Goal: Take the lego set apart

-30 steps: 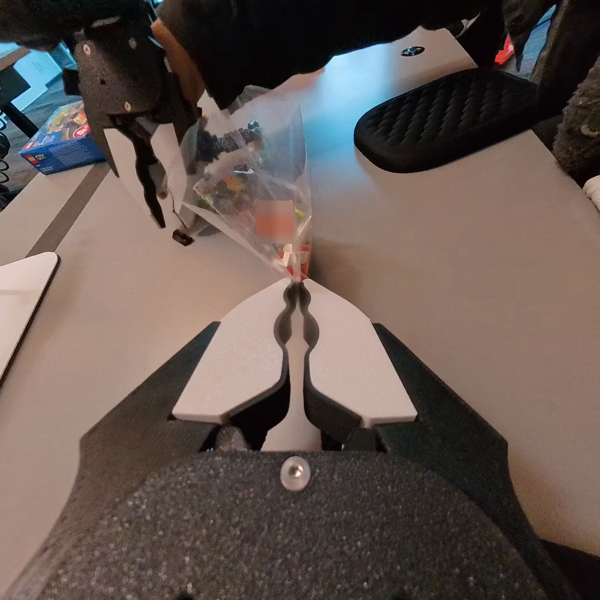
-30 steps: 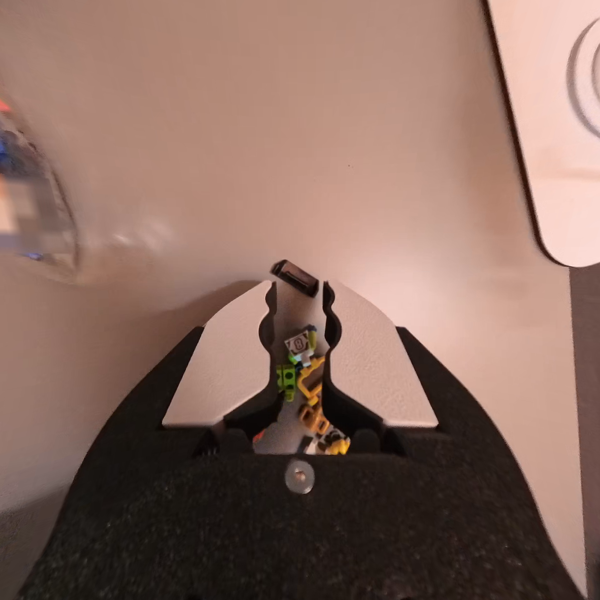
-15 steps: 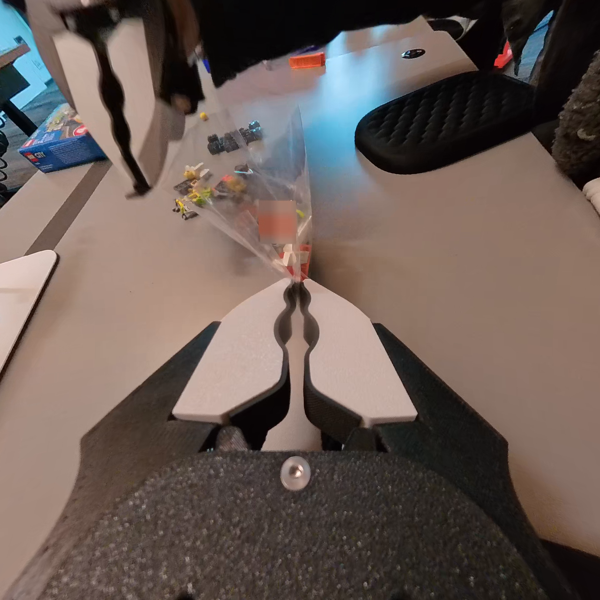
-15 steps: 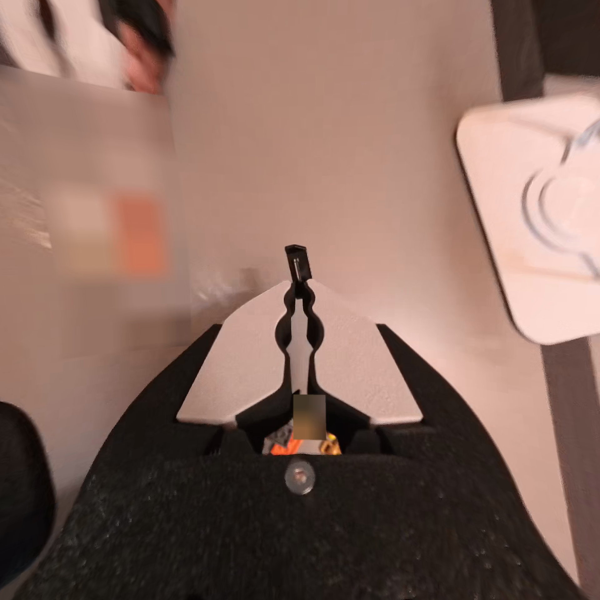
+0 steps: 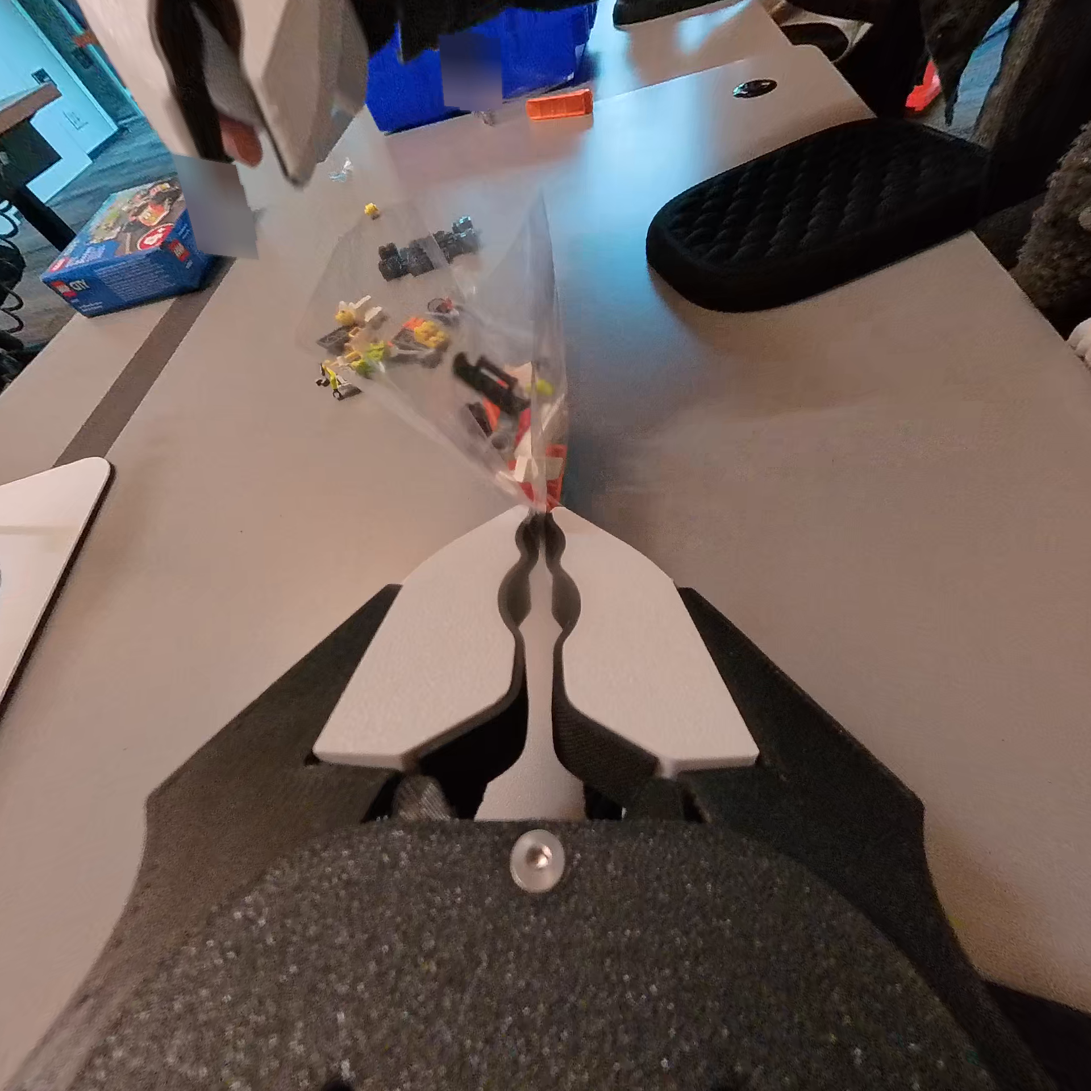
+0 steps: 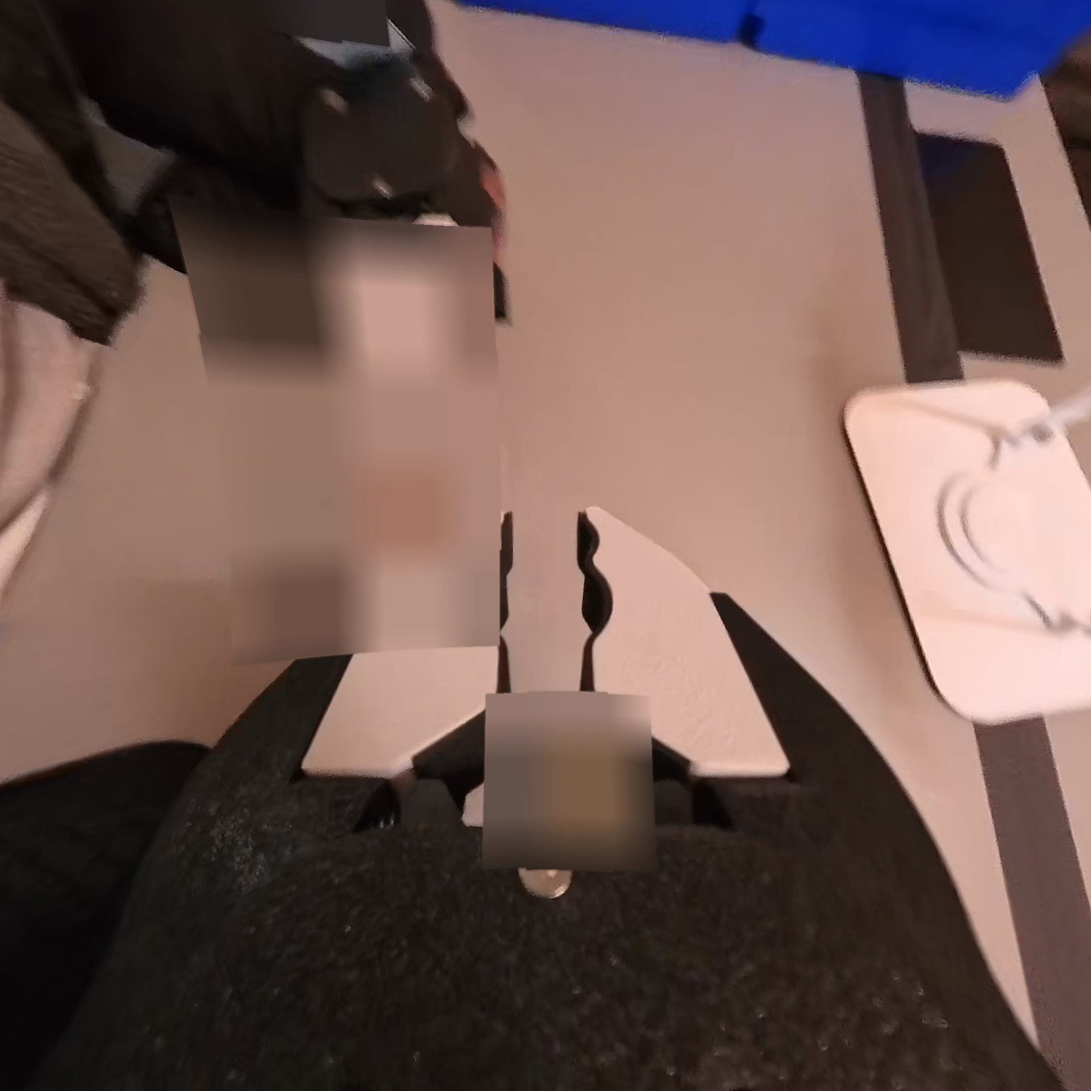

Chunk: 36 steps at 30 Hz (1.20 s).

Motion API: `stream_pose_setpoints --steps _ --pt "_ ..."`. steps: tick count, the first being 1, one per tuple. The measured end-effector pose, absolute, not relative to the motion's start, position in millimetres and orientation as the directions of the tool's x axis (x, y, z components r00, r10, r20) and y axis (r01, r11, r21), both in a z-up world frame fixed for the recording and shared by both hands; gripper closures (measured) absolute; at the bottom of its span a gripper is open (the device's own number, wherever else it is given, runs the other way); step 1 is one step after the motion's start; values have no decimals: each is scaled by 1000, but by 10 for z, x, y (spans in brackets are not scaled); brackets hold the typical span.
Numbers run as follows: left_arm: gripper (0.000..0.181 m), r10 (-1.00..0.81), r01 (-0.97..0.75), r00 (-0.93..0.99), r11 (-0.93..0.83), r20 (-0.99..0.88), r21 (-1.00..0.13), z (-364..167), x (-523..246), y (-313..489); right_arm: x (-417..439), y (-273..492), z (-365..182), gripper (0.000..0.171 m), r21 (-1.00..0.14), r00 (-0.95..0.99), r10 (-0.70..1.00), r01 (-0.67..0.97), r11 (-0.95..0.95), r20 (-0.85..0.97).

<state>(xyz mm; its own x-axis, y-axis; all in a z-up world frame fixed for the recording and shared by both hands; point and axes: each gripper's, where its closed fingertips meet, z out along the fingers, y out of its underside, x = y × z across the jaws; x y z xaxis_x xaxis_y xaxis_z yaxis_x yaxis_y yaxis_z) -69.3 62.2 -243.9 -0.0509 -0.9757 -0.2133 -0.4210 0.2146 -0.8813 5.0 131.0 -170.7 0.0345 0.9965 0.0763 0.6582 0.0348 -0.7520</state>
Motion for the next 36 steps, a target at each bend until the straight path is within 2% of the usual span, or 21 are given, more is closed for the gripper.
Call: stream_pose_setpoints --steps 5,9,13,16,26,32,36 --pt "180 -976 -421 -50 215 -213 -881 -2441 -689 627 836 1908 -2439 141 -576 271 959 798 -176 82" --pt "180 -977 -419 -49 209 -208 -884 -2443 -688 635 1089 2062 -2822 125 -529 356 934 798 -291 24" --pt "180 -978 -416 -50 204 -202 -886 -2445 -688 641 1088 2095 -2987 110 -496 383 924 800 -337 -11" --pt "180 -978 -416 -50 203 -200 -887 -2446 -688 645 1060 2124 -3063 104 -475 393 920 806 -352 -15" --pt "180 -978 -417 -51 205 -203 -885 -2452 -689 651 1002 2069 -3048 155 -494 374 927 803 -333 -17" --pt "180 -977 -419 -51 210 -208 -883 -2455 -687 652 990 2001 -3032 155 -505 360 933 806 -308 5" --pt "180 -976 -419 -51 211 -209 -883 -2457 -686 651 823 1828 -2742 155 -591 317 948 765 -258 -4"
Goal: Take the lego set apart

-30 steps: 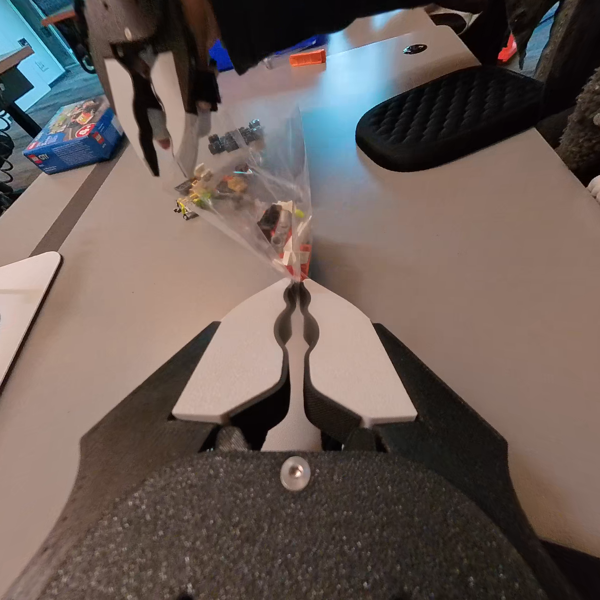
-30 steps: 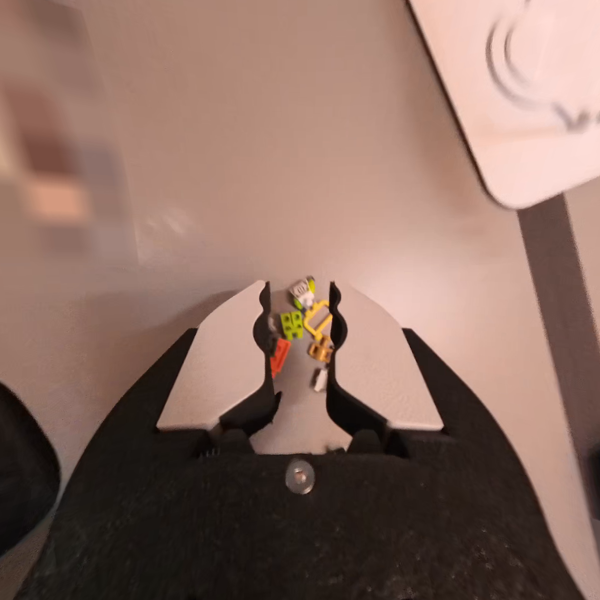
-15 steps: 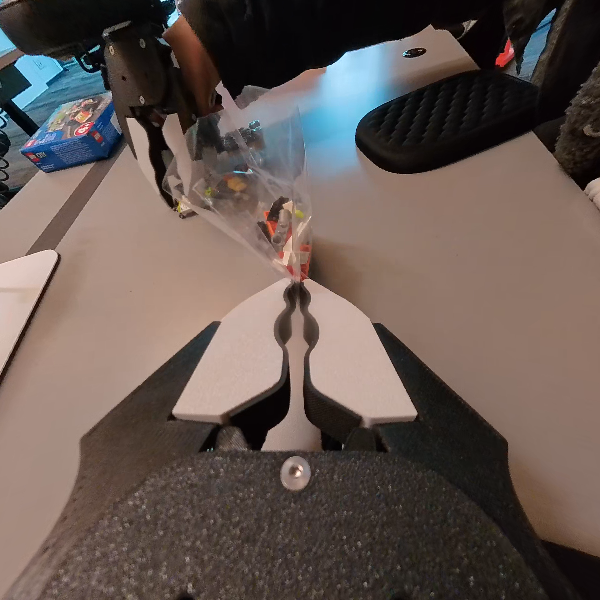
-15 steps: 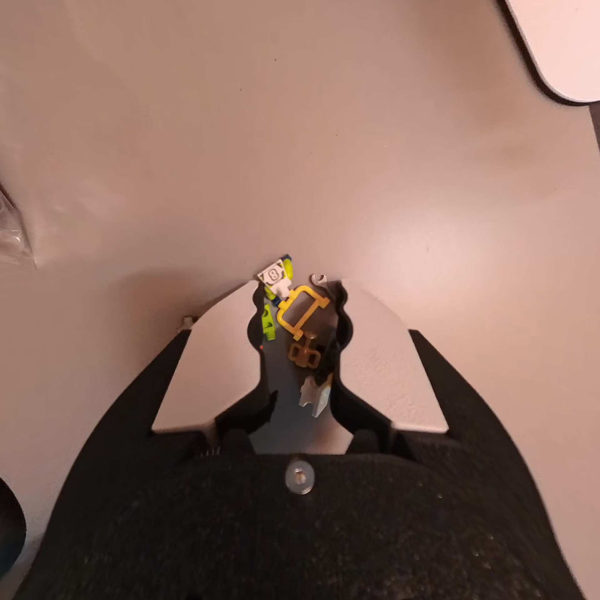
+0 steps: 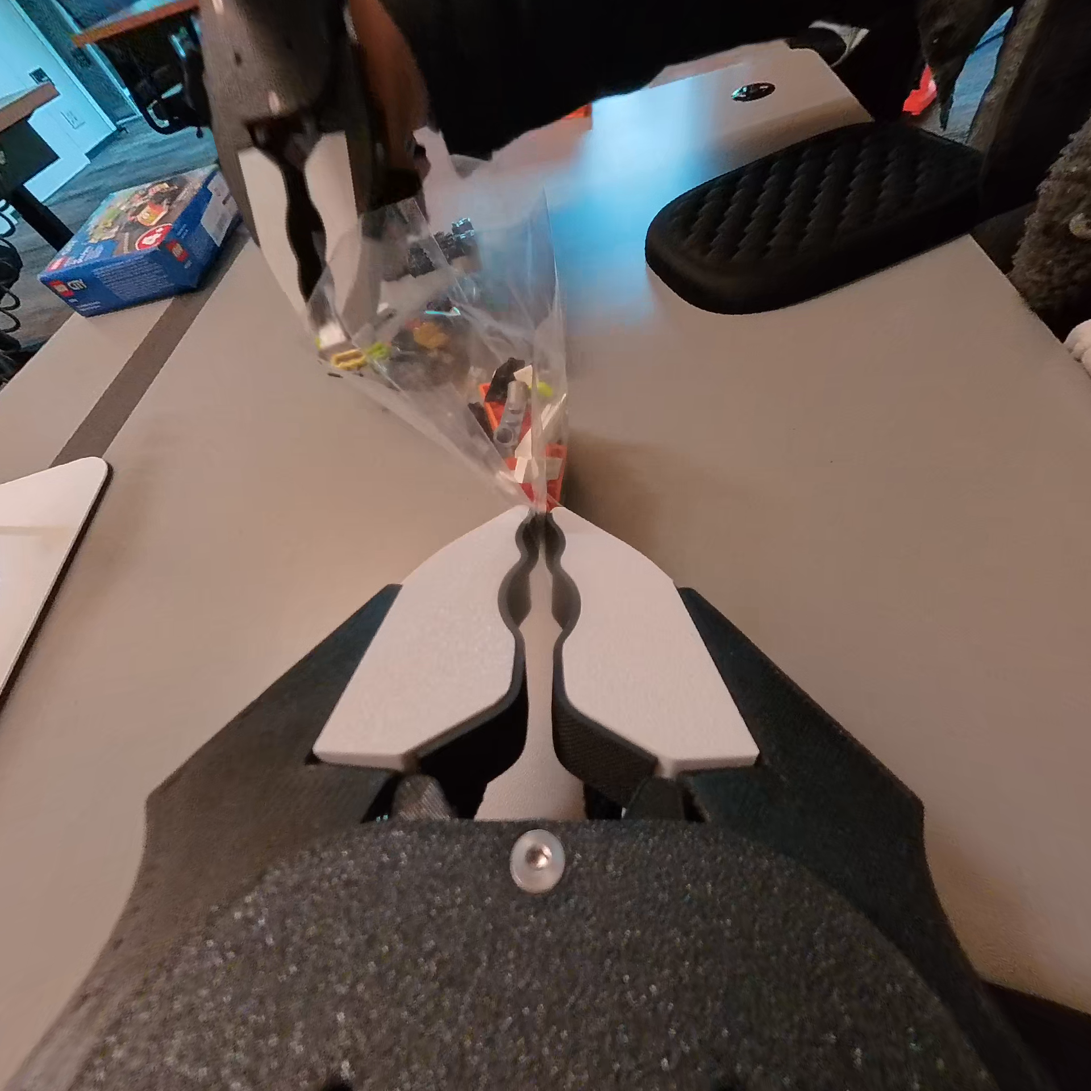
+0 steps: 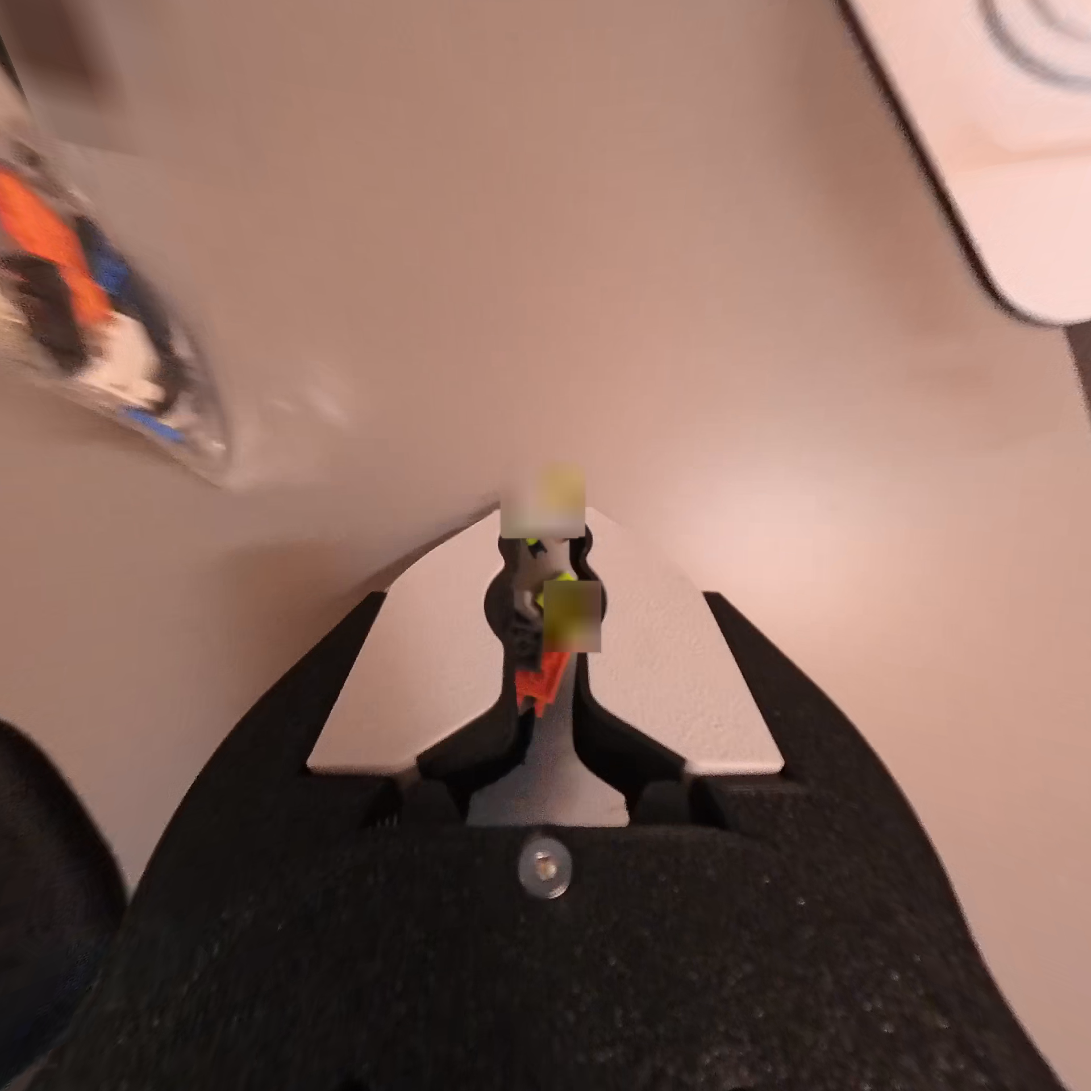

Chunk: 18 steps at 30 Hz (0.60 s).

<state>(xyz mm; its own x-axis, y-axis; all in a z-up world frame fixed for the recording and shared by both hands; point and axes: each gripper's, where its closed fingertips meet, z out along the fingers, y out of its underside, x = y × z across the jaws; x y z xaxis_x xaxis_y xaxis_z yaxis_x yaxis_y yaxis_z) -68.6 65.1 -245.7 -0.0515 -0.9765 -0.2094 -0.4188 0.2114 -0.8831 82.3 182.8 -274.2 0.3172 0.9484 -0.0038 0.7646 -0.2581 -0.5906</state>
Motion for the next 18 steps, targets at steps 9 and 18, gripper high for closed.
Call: stream_pose_setpoints --steps 9,18 --pt "180 -975 -422 -52 217 -215 -880 -2463 -684 650 -74 1076 -1494 155 -810 16 999 585 26 43" --pt "180 -974 -423 -54 222 -220 -879 -2466 -683 646 -330 798 -1592 138 -791 -77 994 602 106 74"
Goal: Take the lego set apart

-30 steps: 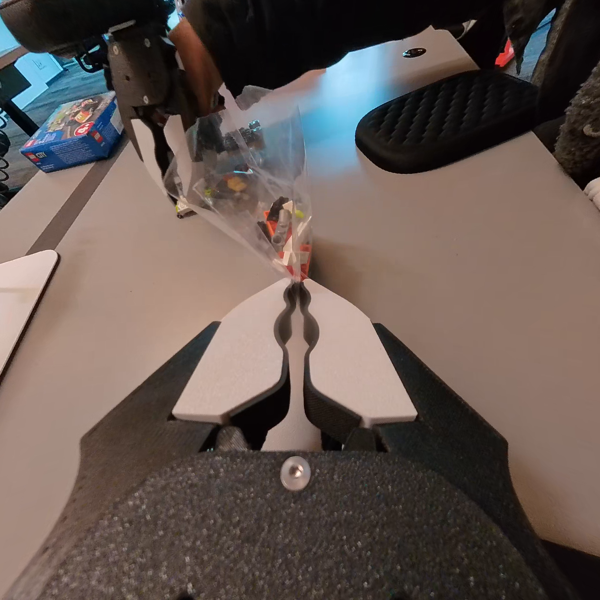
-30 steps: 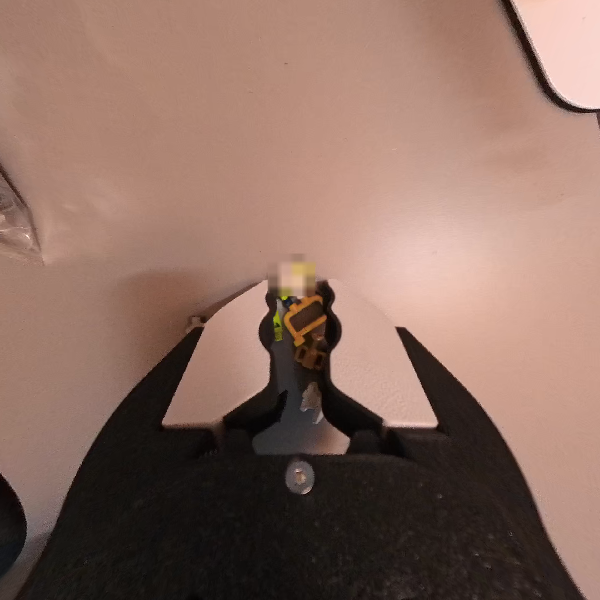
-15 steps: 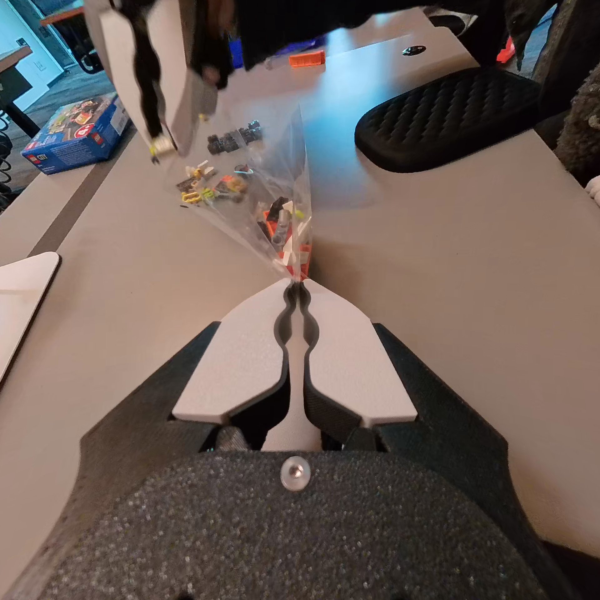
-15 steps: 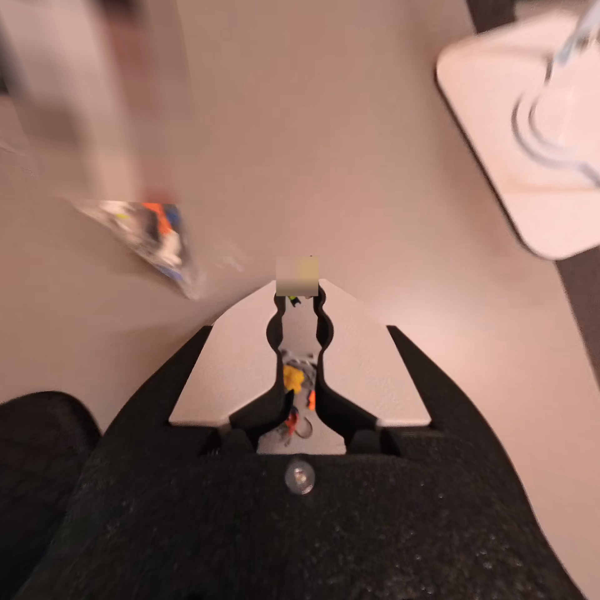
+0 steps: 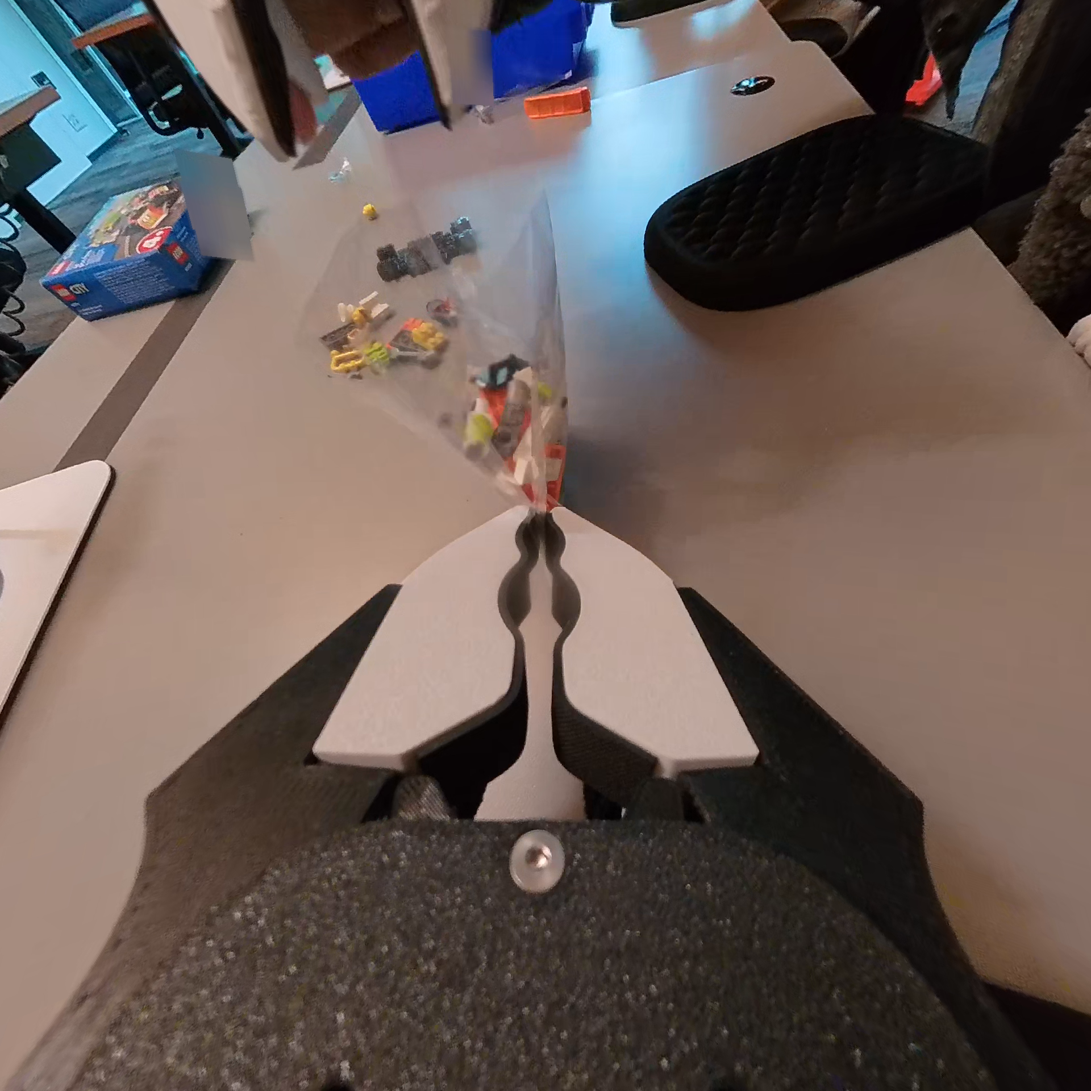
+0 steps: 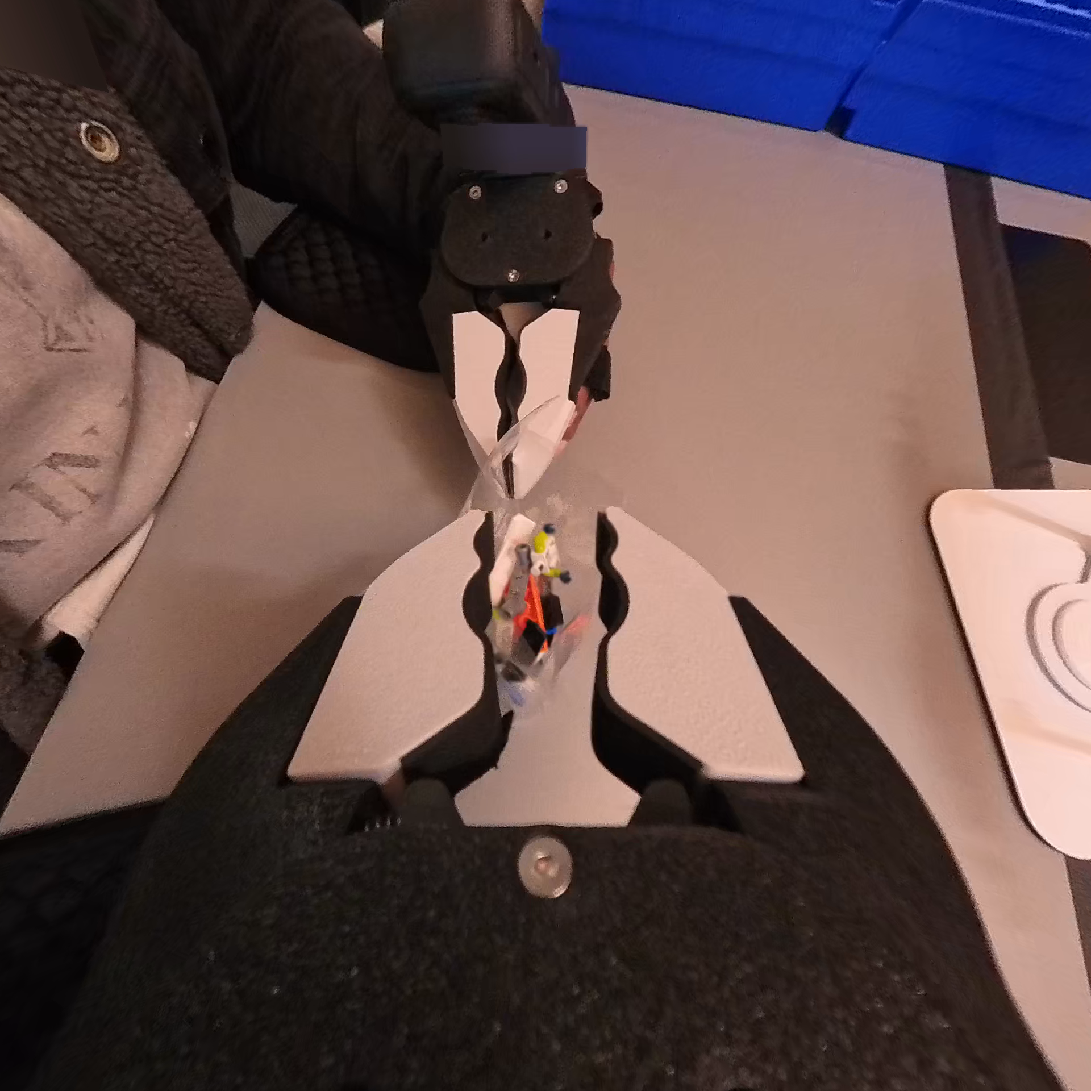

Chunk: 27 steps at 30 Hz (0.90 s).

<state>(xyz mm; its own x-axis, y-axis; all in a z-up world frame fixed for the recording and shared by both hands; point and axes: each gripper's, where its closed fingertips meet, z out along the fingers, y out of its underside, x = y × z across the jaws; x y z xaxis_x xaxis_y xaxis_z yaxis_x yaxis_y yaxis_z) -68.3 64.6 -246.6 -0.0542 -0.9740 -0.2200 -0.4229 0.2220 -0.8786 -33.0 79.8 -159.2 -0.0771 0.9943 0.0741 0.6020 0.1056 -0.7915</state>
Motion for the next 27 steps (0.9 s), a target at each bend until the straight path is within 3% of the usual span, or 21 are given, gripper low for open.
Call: stream_pose_setpoints --steps 5,13,21,27 --pt "180 -973 -423 -53 224 -223 -878 -2466 -682 647 83 1225 -1627 139 -766 81 990 642 36 114" --pt "180 -972 -422 -38 224 -230 -879 -2458 -682 672 1126 1922 -2548 133 -559 383 921 779 -285 64" --pt "180 -973 -422 -18 217 -231 -880 -2462 -682 710 1217 2056 -2939 128 -484 401 916 798 -358 -16" --pt "180 -974 -422 -17 211 -225 -882 -2469 -686 714 1211 2077 -2998 140 -437 396 911 803 -406 -118"
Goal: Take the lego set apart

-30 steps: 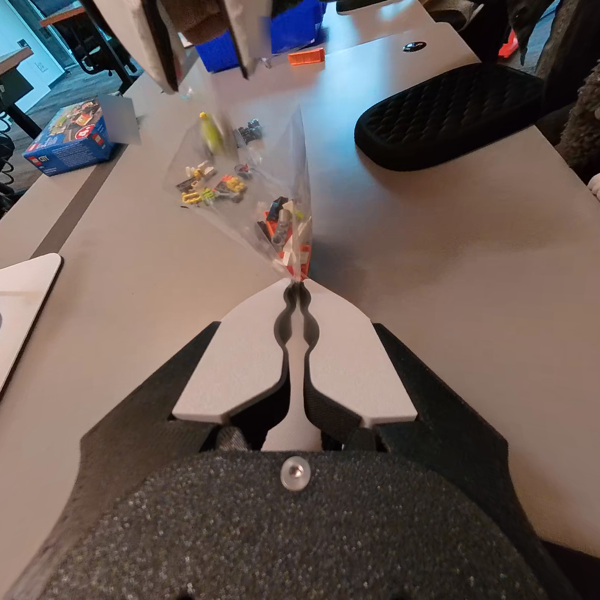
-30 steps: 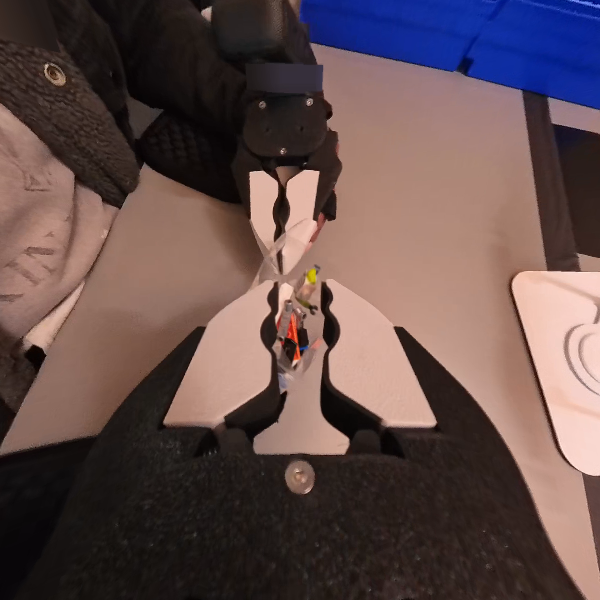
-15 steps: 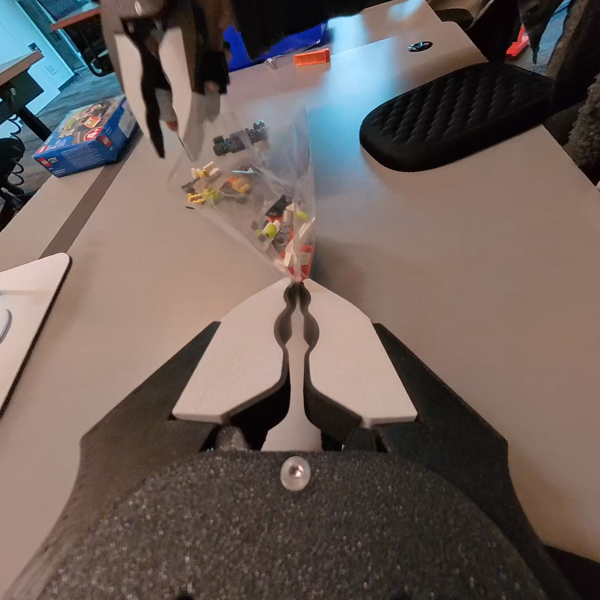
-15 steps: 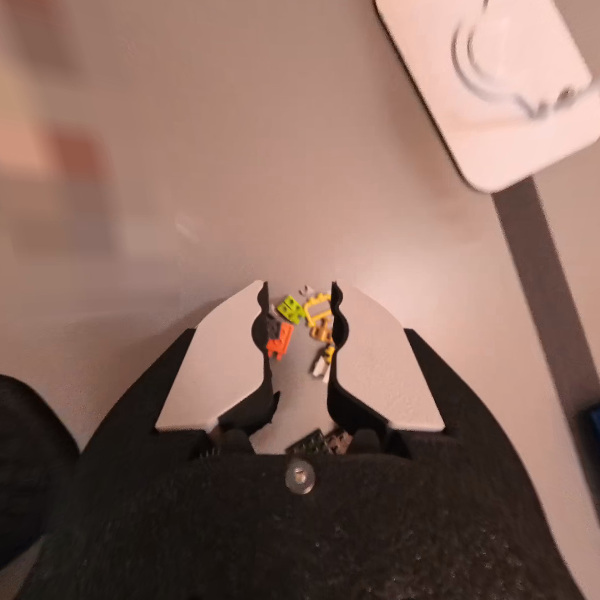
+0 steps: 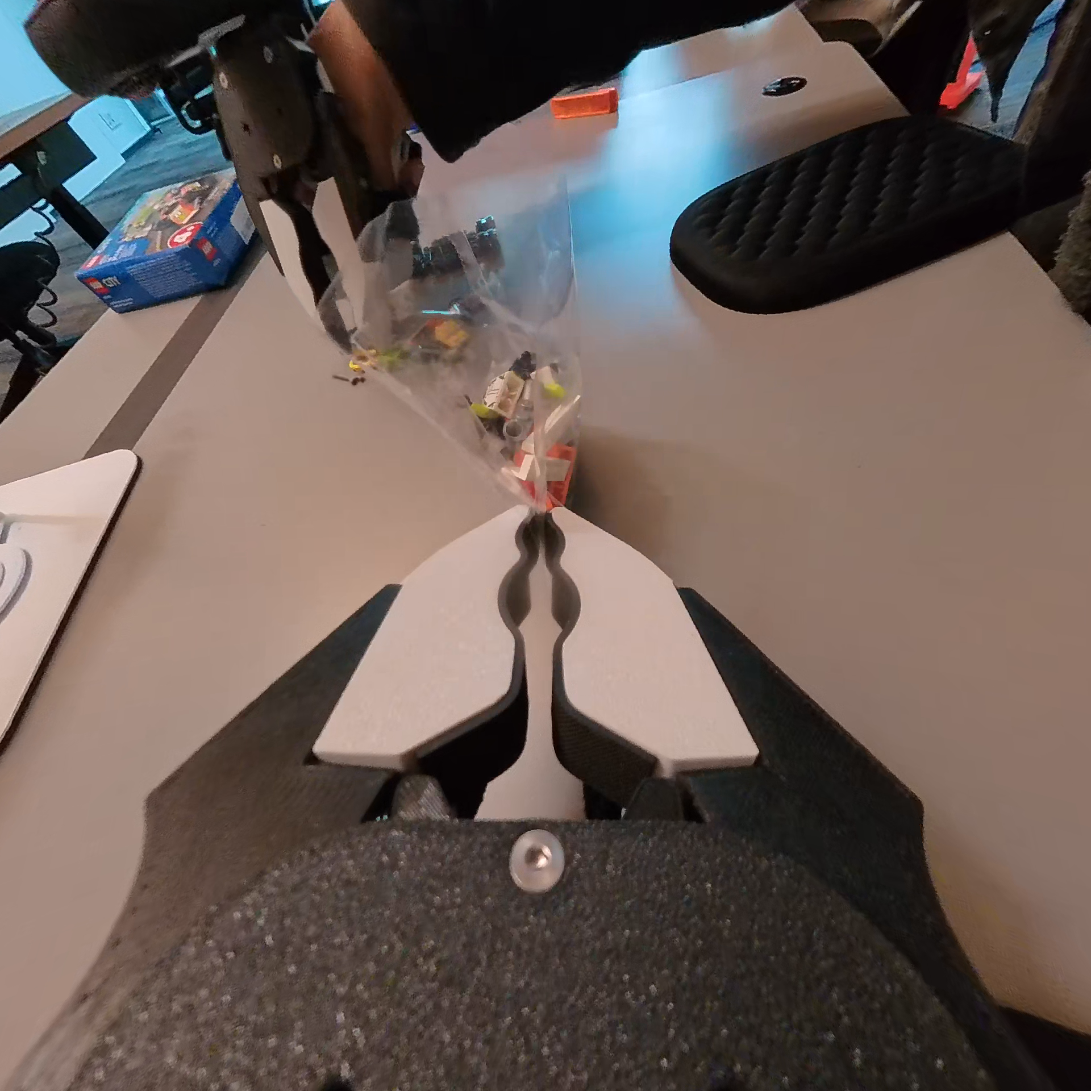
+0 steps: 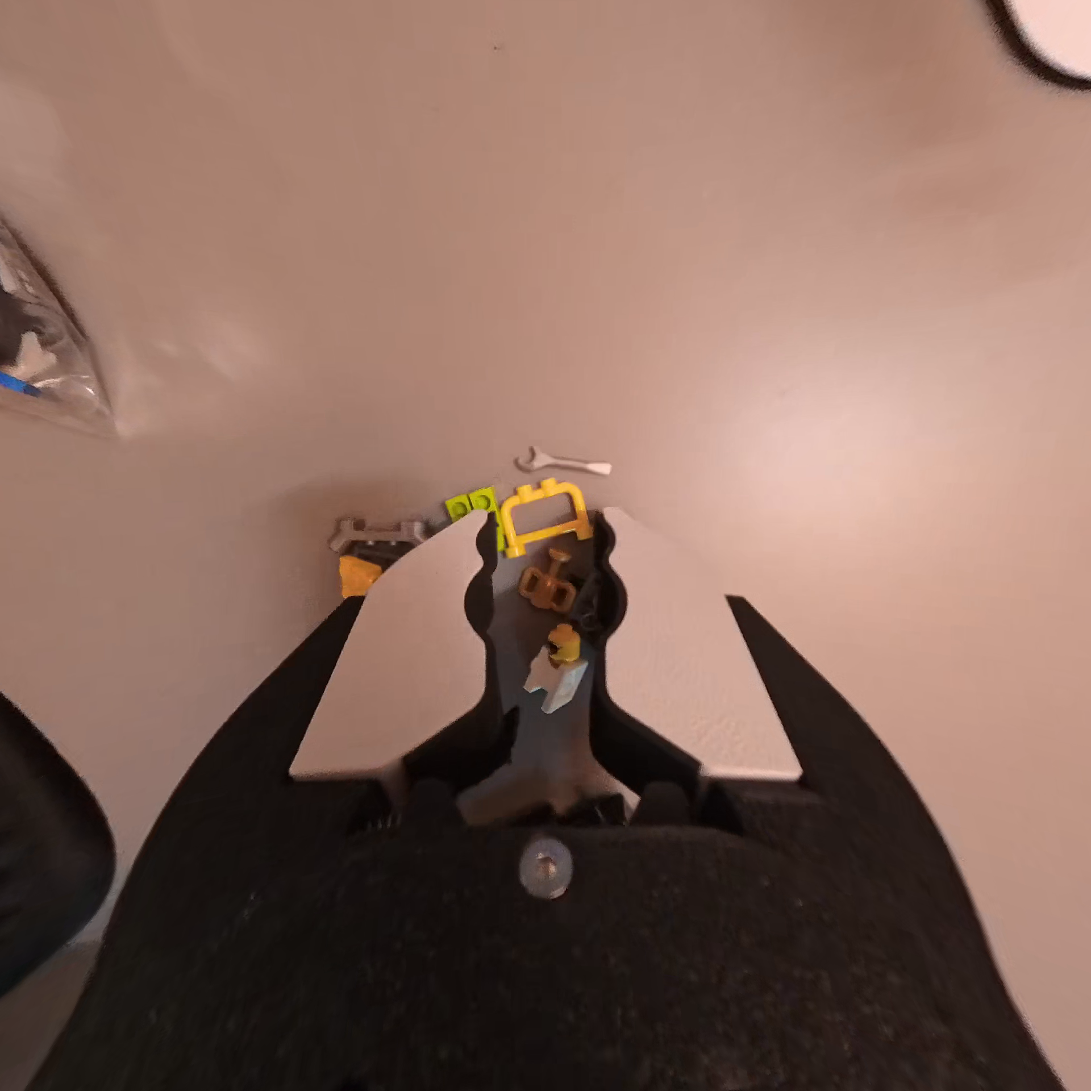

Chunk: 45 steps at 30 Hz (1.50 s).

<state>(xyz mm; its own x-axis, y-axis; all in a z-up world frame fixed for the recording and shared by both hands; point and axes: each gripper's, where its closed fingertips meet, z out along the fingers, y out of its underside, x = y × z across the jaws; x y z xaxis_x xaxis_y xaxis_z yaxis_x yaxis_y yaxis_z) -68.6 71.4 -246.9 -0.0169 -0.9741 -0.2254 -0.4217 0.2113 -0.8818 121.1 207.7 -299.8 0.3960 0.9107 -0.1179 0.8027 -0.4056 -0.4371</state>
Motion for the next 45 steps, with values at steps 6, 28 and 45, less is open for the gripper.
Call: stream_pose_setpoints --steps 6,28,45 --pt "180 -974 -421 -19 211 -224 -882 -2470 -689 706 1184 2043 -2996 145 -461 413 898 774 -434 -154" --pt "180 -974 -430 13 199 -226 -881 -2449 -752 772 1759 1436 -2818 107 -611 564 822 679 -407 79" --pt "180 -975 -430 10 196 -222 -881 -2448 -745 761 1435 1398 -3030 160 -627 531 847 654 -423 -18"
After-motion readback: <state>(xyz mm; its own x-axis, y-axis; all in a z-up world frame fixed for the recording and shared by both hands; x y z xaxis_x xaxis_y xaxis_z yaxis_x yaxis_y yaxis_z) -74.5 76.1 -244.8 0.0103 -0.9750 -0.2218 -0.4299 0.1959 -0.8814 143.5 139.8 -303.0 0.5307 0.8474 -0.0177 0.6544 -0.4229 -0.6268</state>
